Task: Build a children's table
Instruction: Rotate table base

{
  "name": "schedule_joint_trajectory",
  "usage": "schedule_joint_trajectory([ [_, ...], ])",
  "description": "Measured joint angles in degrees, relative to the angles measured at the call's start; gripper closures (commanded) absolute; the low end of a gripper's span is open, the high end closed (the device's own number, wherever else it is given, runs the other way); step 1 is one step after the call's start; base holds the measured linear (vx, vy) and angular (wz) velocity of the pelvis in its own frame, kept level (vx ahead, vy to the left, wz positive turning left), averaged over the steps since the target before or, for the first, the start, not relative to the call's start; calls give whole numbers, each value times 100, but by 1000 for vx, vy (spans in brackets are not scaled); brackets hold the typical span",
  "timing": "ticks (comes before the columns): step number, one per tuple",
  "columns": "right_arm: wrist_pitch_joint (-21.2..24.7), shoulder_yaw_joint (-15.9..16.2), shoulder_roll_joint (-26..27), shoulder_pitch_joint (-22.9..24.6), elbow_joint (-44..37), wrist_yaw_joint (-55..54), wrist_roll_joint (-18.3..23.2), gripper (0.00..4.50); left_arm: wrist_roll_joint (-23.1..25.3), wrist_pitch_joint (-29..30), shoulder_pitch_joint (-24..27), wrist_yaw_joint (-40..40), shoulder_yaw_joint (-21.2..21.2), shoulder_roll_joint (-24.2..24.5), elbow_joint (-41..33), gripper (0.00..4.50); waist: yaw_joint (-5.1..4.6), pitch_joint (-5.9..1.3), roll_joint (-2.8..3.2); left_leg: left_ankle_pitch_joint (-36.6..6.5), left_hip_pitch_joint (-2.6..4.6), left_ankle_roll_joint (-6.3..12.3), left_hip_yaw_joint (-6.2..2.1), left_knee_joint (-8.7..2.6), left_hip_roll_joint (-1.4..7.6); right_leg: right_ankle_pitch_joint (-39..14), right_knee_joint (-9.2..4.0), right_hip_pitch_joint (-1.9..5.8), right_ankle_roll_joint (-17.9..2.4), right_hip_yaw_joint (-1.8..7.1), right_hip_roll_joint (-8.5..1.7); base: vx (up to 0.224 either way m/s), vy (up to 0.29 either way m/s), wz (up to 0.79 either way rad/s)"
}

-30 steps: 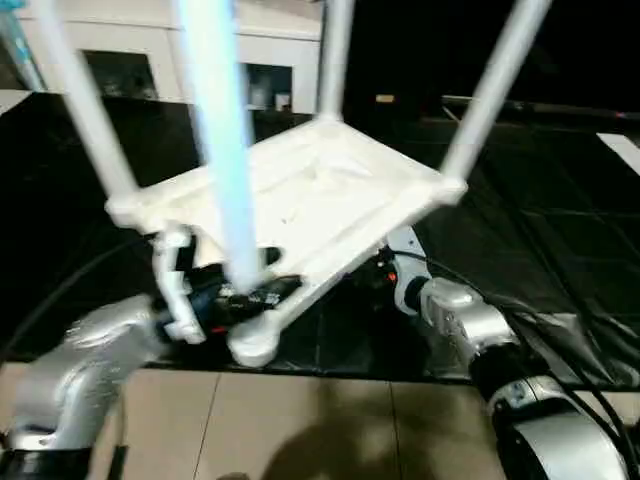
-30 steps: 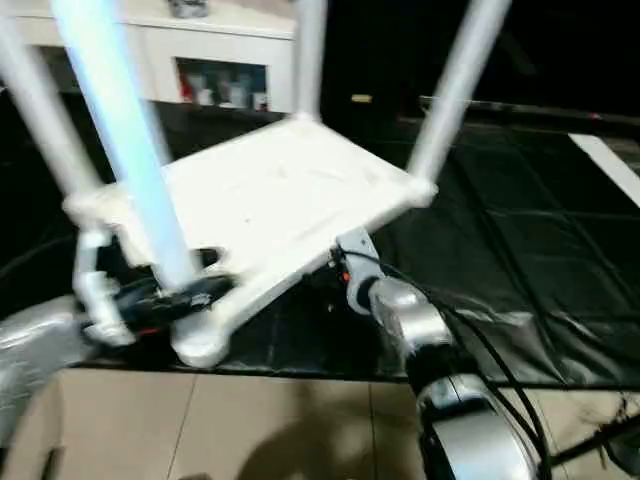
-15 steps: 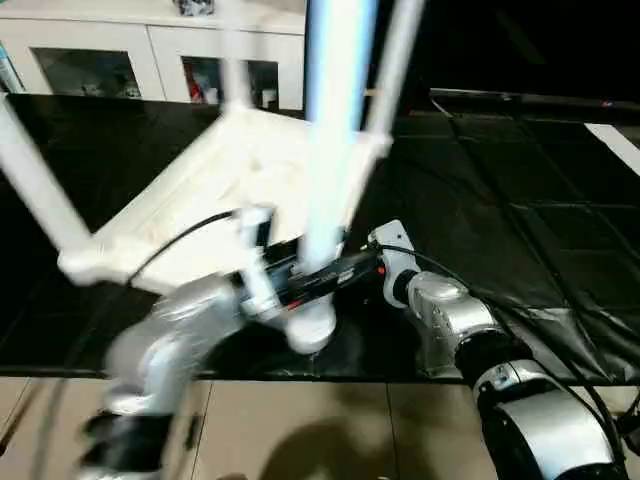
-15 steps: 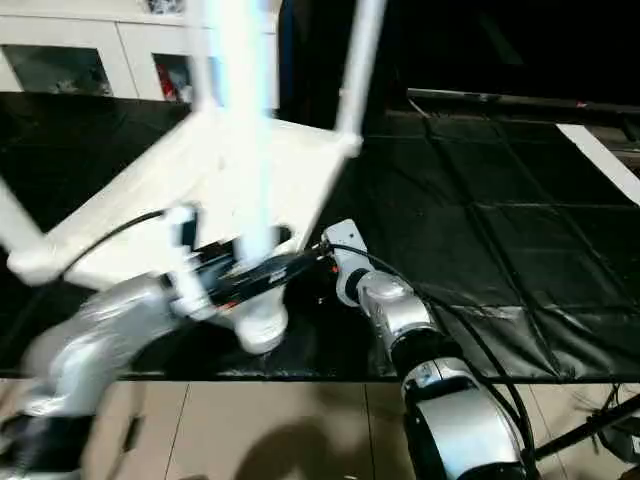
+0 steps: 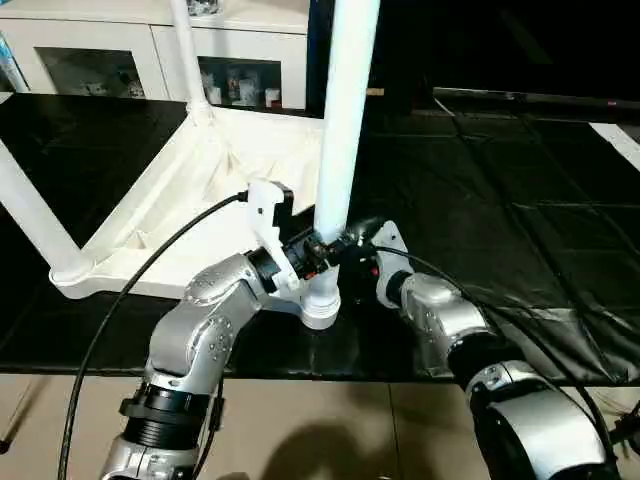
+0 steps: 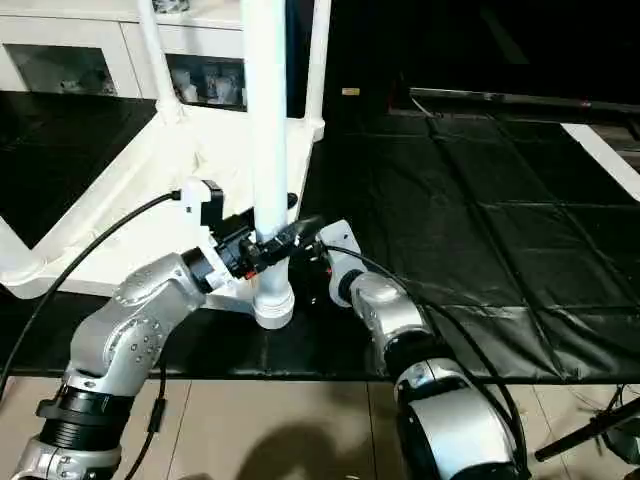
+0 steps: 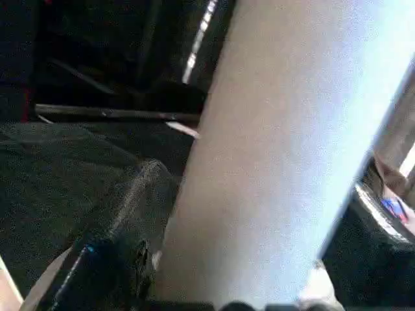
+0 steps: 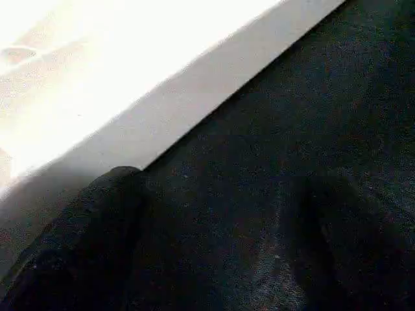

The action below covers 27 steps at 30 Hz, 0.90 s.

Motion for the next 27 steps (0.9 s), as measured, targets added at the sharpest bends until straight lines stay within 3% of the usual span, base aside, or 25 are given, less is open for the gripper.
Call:
schedule_joint_trajectory([
  [3,-14,-78,-310,88,-215,176,7,0,-117,113,96,-393,80,396,-50,74,83,10,27,0,-2,0,1,0,0,15,0,-1,-26,0,0,0,0,0],
  [11,1,-60,-823,374,-1006,1254,113,0,-113,180,21,-1384,178,1313,481,74,141,10,33,0,-2,0,1,-1,0,10,-1,-1,-19,0,0,0,0,0],
  [12,12,-59,-920,433,-1115,1400,132,0,-60,179,-34,-1524,177,1477,614,90,155,11,34,0,-1,0,1,-1,0,2,1,-1,-6,1,0,0,0,0],
  [15,103,-42,-1169,584,-1407,1802,232,0,225,28,-148,-1907,53,1879,939,108,191,11,39,0,-1,0,2,-1,-1,-2,-1,0,2,1,0,0,0,0],
  [18,301,39,-1312,754,-1922,2238,312,0,818,-328,-408,-2301,-462,2184,1394,142,228,14,45,0,0,1,2,-1,0,-2,0,0,2,2,0,0,0,0],
  [20,435,156,-1524,911,-2354,2659,397,0,1468,-827,-725,-2372,-926,2330,1888,153,281,14,47,0,-1,1,1,-2,-1,-6,-4,2,8,1,-1,0,0,0],
  [22,533,198,-1680,1027,-2651,2975,497,0,1847,-1132,-870,-2360,-1101,2392,2221,166,295,13,53,0,0,1,2,-4,-2,-7,-7,5,10,3,-1,0,0,0],
  [23,576,211,-1765,1099,-2804,3120,525,0,1997,-1271,-938,-2350,-1180,2390,2378,196,309,13,52,0,0,1,2,-4,-1,-7,-8,6,9,3,-1,0,0,0],
  [27,937,400,-2052,1427,-3559,3635,735,0,2383,-1654,-1242,-2348,-1452,2216,2853,203,389,15,65,0,-2,2,2,-5,-1,-4,-9,5,4,1,-1,0,0,0],
])
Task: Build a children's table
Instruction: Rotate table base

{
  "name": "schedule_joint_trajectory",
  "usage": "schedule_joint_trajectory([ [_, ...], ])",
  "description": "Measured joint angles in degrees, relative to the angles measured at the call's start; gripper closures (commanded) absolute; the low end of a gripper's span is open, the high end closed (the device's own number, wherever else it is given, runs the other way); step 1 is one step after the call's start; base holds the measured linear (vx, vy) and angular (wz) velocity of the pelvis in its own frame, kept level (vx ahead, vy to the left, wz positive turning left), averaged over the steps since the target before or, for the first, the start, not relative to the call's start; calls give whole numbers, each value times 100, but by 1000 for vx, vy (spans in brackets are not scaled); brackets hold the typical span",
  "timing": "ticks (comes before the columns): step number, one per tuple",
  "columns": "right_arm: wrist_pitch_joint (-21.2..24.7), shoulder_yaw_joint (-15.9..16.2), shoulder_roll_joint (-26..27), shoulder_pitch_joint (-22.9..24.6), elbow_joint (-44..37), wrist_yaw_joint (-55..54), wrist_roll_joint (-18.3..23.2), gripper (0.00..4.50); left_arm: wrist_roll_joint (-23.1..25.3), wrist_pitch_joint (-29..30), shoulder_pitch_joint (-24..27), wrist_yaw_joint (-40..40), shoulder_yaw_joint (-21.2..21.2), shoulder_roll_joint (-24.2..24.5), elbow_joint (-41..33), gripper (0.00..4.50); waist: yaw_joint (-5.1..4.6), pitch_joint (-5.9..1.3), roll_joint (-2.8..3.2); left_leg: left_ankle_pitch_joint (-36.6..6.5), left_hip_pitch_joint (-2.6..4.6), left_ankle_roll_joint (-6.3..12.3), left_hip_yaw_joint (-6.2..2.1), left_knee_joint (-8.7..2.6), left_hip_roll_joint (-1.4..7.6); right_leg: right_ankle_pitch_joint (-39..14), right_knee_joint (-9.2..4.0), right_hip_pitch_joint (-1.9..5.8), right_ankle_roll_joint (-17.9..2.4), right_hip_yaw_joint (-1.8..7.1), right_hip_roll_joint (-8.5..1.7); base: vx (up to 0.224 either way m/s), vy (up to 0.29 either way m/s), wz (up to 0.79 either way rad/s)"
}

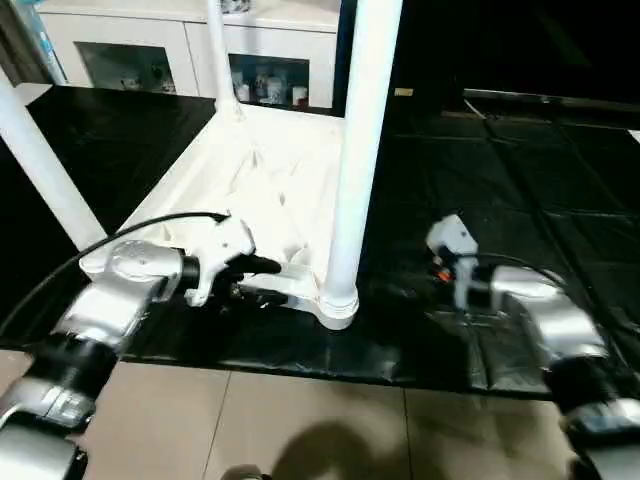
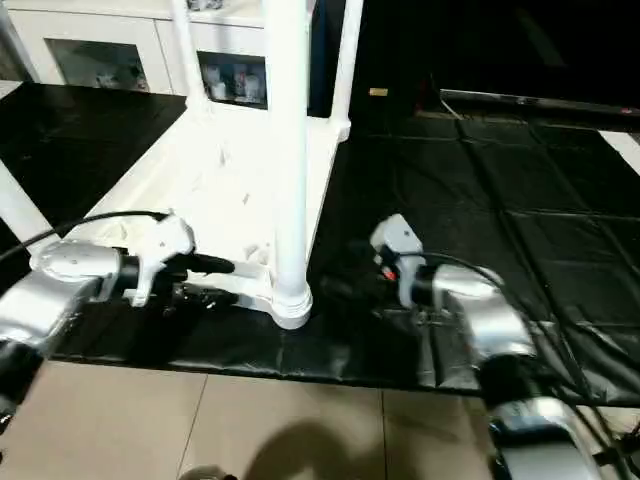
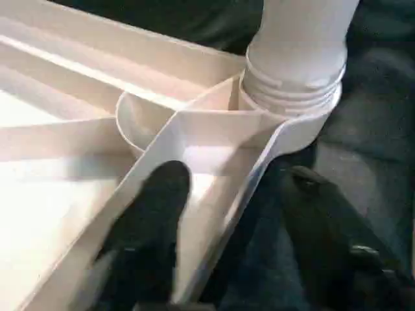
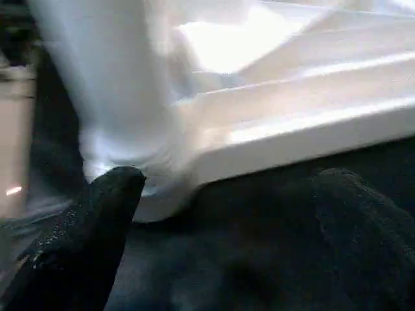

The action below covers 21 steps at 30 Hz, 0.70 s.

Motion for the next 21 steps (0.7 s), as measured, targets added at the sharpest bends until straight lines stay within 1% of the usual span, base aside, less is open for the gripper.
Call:
schedule_joint_trajectory([
  [2,198,66,-129,152,-417,214,50,0,174,-247,-180,-18,-127,-123,334,237,17,-3,5,0,-1,0,0,0,0,0,0,0,0,0,0,0,0,0],
  [5,460,175,-370,366,-904,550,213,0,334,-582,-413,-95,-184,-322,863,239,37,-5,11,0,0,0,0,0,-1,-6,-2,1,11,0,0,0,0,0],
  [6,503,204,-411,394,-981,628,238,0,344,-632,-425,-103,-185,-362,931,269,38,-8,16,0,0,1,0,0,-1,-6,-2,1,11,0,-1,0,0,0],
  [7,576,207,-453,434,-1071,691,255,0,366,-705,-463,-116,-195,-423,1051,282,40,-12,23,0,0,1,0,1,-1,-6,-2,1,11,0,-2,0,0,0],
  [8,644,216,-516,485,-1193,764,263,0,406,-802,-517,-148,-251,-483,1172,283,53,-14,33,1,0,1,-1,1,-1,-7,-2,1,12,-1,-2,0,0,0],
  [9,690,224,-541,496,-1251,800,268,0,448,-854,-542,-154,-297,-514,1252,284,58,-17,40,1,0,1,-1,1,-1,-7,-2,1,12,-1,-2,0,0,0],
  [12,842,241,-615,573,-1468,812,321,0,601,-1091,-699,-139,-397,-641,1623,325,85,-24,64,1,1,1,-2,1,-1,-7,-1,2,12,-4,-2,0,0,0],
  [14,929,245,-670,600,-1575,805,370,0,736,-1289,-799,-170,-451,-716,1913,329,101,-26,101,1,2,1,-2,2,-3,-7,-3,4,13,-4,-3,0,0,0],
  [15,955,246,-681,604,-1609,806,375,0,798,-1366,-858,-198,-480,-731,1994,335,110,-28,109,1,2,1,-2,2,-3,-7,-3,4,13,-4,-3,0,0,0],
  [17,993,246,-699,629,-1681,805,382,0,889,-1476,-917,-197,-513,-764,2132,363,120,-40,128,1,4,1,-2,2,-3,-7,-3,6,14,-4,-3,0,0,0],
  [19,1034,246,-703,666,-1700,805,384,0,943,-1544,-974,-250,-532,-778,2225,371,127,-42,135,1,4,1,-3,2,-2,-7,-3,6,14,-6,-4,0,0,0],
  [21,1076,246,-703,706,-1706,805,385,0,965,-1488,-1031,-310,-546,-829,2244,380,117,-43,138,1,4,2,-2,2,-2,-7,-4,6,14,-6,-4,0,0,0],
])
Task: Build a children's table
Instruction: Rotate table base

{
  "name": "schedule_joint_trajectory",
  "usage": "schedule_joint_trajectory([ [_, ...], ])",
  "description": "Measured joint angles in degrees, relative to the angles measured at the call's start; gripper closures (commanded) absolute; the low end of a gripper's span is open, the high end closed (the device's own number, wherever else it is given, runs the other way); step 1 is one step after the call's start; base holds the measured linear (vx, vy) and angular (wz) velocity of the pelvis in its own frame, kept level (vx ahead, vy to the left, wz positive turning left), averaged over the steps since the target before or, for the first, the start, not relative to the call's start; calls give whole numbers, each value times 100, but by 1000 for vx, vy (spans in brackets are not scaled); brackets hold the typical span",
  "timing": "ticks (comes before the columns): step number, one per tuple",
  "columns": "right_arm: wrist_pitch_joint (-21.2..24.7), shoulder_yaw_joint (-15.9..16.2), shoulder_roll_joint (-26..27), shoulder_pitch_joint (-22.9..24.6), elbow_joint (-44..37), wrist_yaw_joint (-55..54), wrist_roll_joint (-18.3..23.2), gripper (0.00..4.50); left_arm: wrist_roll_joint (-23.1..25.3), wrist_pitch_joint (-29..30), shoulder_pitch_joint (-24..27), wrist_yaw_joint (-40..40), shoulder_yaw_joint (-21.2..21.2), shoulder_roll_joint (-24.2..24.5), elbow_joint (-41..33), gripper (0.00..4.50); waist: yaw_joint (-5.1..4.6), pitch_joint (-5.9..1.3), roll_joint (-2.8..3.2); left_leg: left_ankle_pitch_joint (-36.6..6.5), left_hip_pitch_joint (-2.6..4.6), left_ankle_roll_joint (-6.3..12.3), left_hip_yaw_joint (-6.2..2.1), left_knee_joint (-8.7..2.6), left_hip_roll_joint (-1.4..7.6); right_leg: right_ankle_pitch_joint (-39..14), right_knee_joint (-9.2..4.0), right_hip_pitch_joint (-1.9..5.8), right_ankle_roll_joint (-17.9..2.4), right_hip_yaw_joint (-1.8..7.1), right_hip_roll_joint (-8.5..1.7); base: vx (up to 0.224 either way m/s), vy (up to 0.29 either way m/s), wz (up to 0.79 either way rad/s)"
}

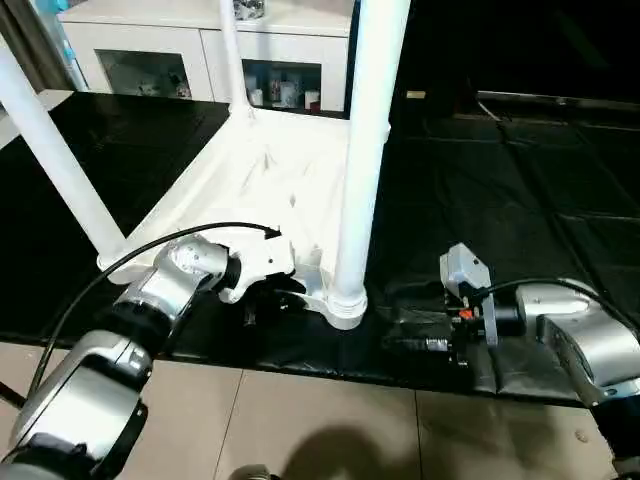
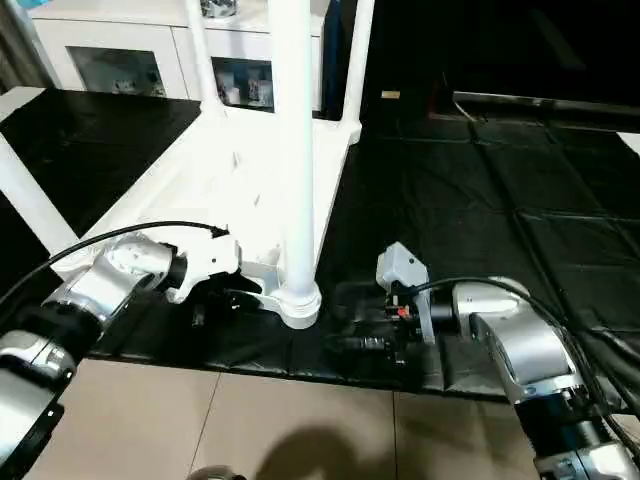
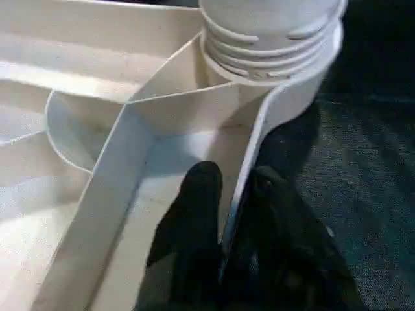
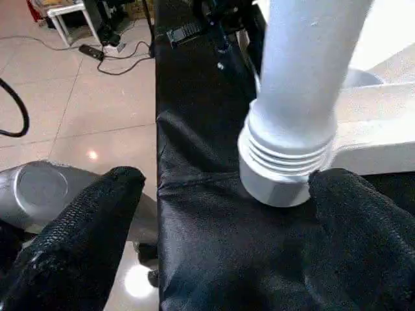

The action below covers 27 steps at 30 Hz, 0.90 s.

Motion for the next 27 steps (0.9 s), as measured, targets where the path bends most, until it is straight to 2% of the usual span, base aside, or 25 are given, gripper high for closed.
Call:
schedule_joint_trajectory([
  [2,21,0,-5,21,-5,-3,1,0,-43,182,-25,-76,15,-31,0,397,-26,-1,1,0,1,0,0,0,0,0,0,0,0,0,0,0,0,0],
  [6,30,0,-13,16,-4,-11,2,0,-211,1090,-98,-581,57,-33,-124,417,-82,-7,10,-6,2,8,2,-2,0,-9,-1,-1,2,0,0,0,0,0],
  [10,30,2,-19,-10,9,-18,0,0,-306,1605,-97,-960,93,-67,-210,428,-112,-8,11,-19,0,9,3,-4,0,-17,0,-2,-16,0,0,0,0,0],
  [11,30,2,-19,-29,27,-28,-8,0,-368,1830,-98,-935,166,-130,-197,442,-107,-8,12,-20,0,10,3,-4,0,-15,1,-2,-21,0,0,0,0,0],
  [14,30,2,-15,-107,37,-65,-17,0,-509,2305,-112,-553,384,-410,-146,447,-101,-9,13,-20,0,10,4,-2,-2,-16,1,0,-20,0,-3,0,0,0],
  [19,30,2,-10,-108,41,-126,-25,0,-637,2682,-50,55,636,-577,-204,449,-167,-9,13,-20,-6,10,4,-2,1,-25,3,0,-3,-7,-2,0,0,0],
  [21,30,2,-3,-88,40,-163,-25,0,-632,2687,170,310,751,-573,-523,449,-203,-10,15,-21,-2,7,1,-6,3,-25,2,0,-3,-13,-2,0,0,0],
  [27,28,13,7,-67,46,-186,-25,0,-505,2225,584,269,643,-371,-1149,449,-200,-11,16,-22,6,6,0,-13,3,-26,-3,-5,-2,-14,-2,0,0,0],
])
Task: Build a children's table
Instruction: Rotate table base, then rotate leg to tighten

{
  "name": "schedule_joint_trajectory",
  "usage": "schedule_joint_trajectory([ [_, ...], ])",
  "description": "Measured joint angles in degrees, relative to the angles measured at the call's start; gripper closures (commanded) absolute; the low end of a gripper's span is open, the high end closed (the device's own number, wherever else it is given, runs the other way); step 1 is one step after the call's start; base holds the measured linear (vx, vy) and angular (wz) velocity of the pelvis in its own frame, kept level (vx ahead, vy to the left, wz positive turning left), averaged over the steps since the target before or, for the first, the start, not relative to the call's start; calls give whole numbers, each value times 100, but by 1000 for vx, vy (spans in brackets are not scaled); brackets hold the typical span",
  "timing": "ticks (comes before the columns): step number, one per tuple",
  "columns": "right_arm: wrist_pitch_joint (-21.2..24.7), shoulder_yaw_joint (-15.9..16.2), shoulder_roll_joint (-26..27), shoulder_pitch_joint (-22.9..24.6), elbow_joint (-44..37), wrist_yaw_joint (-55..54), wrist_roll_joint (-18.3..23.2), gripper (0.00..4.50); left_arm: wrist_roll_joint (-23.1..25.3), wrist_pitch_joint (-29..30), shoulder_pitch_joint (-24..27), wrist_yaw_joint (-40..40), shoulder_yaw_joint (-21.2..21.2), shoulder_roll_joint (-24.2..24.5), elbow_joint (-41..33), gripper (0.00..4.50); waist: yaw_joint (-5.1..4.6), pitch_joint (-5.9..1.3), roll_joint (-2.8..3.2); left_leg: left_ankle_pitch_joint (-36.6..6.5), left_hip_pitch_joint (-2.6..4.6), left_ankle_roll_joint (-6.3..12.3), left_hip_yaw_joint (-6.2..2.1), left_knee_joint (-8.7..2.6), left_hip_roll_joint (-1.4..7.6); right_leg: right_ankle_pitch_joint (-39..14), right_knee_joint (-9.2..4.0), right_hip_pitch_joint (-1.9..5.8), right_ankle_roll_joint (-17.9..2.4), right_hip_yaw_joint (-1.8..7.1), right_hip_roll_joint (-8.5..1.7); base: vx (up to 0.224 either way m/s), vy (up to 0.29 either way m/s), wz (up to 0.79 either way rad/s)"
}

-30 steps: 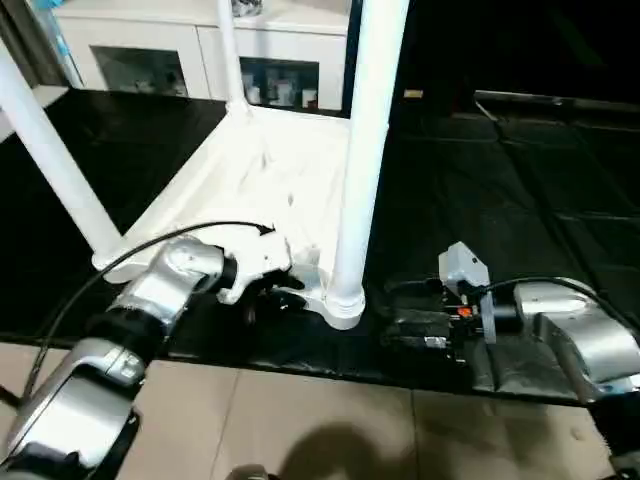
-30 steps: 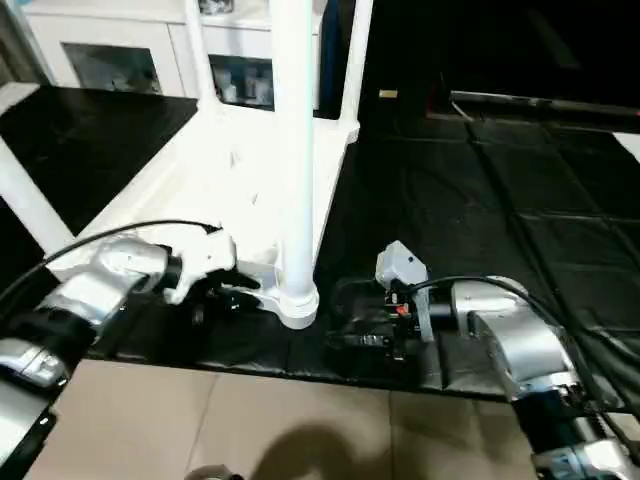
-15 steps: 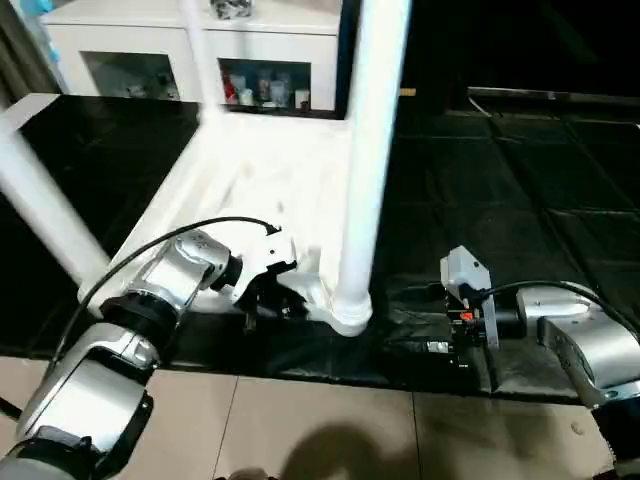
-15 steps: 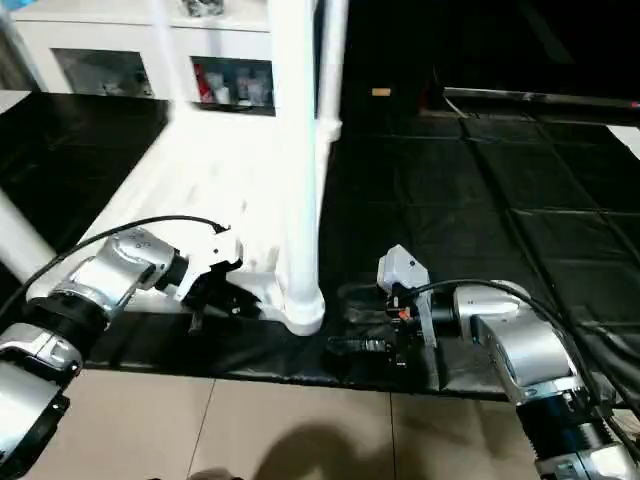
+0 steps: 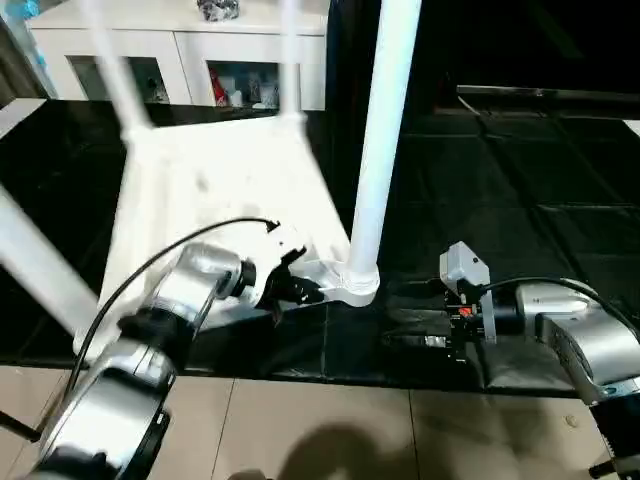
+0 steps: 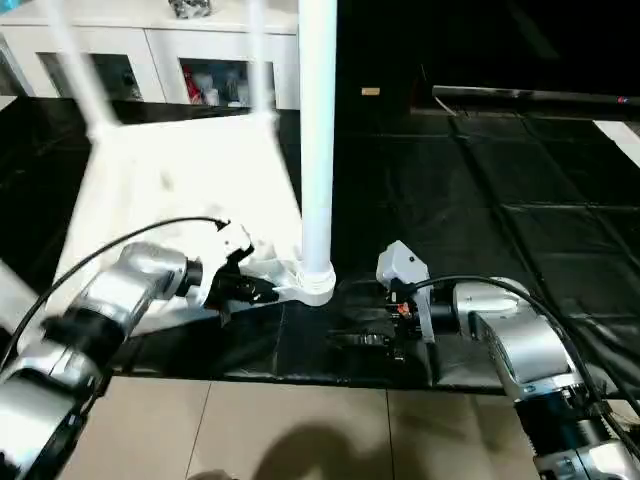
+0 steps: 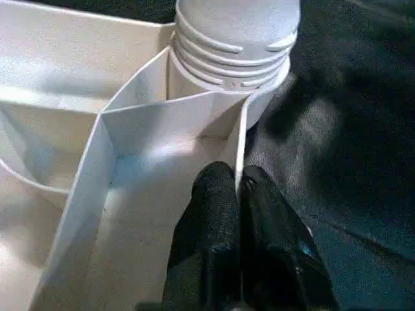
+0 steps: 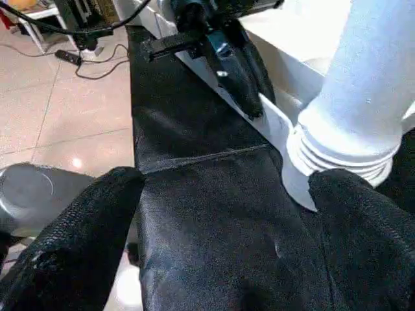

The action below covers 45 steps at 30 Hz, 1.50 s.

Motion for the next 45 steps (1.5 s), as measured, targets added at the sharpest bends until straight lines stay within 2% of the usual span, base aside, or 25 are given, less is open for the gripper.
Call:
schedule_joint_trajectory([
  [7,-97,0,88,-25,173,-137,-22,0,-20,-105,357,-458,-49,306,-588,449,85,-1,1,-3,2,-3,-1,0,-1,-2,0,-1,0,1,-1,0,0,0],
  [12,-274,-4,264,-76,409,-210,-57,0,-84,-90,551,-831,-119,525,-922,449,100,-1,1,-3,1,-3,-1,0,-2,-3,0,-2,1,1,-3,0,0,0],
  [17,-524,22,502,-195,625,50,83,0,-99,-367,793,-1104,-180,760,-1264,449,99,-1,-2,-3,0,-3,0,0,-2,-4,0,-2,2,1,-4,0,0,0],
  [20,-662,88,595,-343,821,256,106,0,-100,-543,860,-1233,-248,807,-1375,449,139,-1,-4,-3,-5,-4,1,0,-2,-6,0,1,4,2,-6,0,0,0],
  [22,-700,160,666,-458,1010,433,123,29,-80,-678,882,-1288,-290,846,-1408,450,146,-1,-7,-2,-6,-4,5,2,-2,-7,1,3,5,4,-7,0,0,0],
  [29,-767,424,818,-816,1715,1236,142,82,1,-968,883,-1507,-401,955,-1417,450,190,-4,-12,-2,-13,-3,5,4,-2,-8,4,4,2,4,-9,0,0,0],
  [31,-780,440,861,-933,1865,1321,140,89,4,-985,875,-1524,-411,958,-1417,450,194,-4,-12,-2,-14,-3,5,4,-1,-8,5,3,1,4,-9,0,0,0],
  [32,-798,447,879,-974,1901,1352,138,114,7,-992,872,-1525,-422,958,-1417,450,203,-6,-15,-2,-14,-4,5,4,-1,-9,7,3,-4,4,-9,0,0,0],
  [36,-917,494,1012,-1153,2220,1423,107,140,27,-1007,846,-1528,-455,955,-1416,450,223,-9,-19,-3,-16,-4,4,4,-1,-3,8,2,-20,3,-9,0,0,0],
  [45,-1069,498,1085,-1326,2538,1566,84,217,61,-1082,824,-1528,-485,940,-1394,450,244,-12,-25,-3,-19,-3,4,4,-1,-4,8,2,-20,3,-9,0,0,0],
])
